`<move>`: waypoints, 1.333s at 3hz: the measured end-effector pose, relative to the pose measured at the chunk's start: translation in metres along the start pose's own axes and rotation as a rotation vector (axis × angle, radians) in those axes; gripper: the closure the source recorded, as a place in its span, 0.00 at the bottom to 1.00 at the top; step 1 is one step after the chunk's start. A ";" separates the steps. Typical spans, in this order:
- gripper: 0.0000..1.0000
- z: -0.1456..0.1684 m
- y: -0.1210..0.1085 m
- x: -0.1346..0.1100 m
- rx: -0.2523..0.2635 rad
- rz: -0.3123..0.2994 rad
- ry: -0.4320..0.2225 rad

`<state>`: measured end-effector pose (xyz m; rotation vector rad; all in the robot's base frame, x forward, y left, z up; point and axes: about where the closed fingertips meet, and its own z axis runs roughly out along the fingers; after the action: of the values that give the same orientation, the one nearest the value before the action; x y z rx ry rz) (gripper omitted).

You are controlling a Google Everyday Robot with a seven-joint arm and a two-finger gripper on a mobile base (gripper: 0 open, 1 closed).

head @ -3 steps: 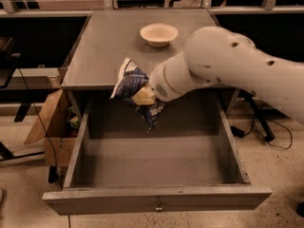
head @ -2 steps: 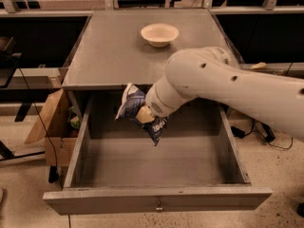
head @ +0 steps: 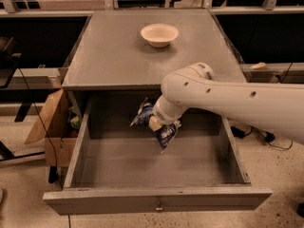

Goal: Place blue chip bag into top drawer

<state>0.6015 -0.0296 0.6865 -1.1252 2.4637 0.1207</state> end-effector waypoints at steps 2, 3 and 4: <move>0.85 0.021 -0.049 -0.017 0.050 0.123 0.028; 0.62 0.022 -0.048 -0.015 0.050 0.124 0.028; 0.39 0.021 -0.048 -0.014 0.045 0.135 0.035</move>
Offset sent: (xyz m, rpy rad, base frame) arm 0.1077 -0.0205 -0.0059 0.0205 0.0523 -0.2602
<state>0.6521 -0.0462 0.6775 -0.9499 2.5591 0.0860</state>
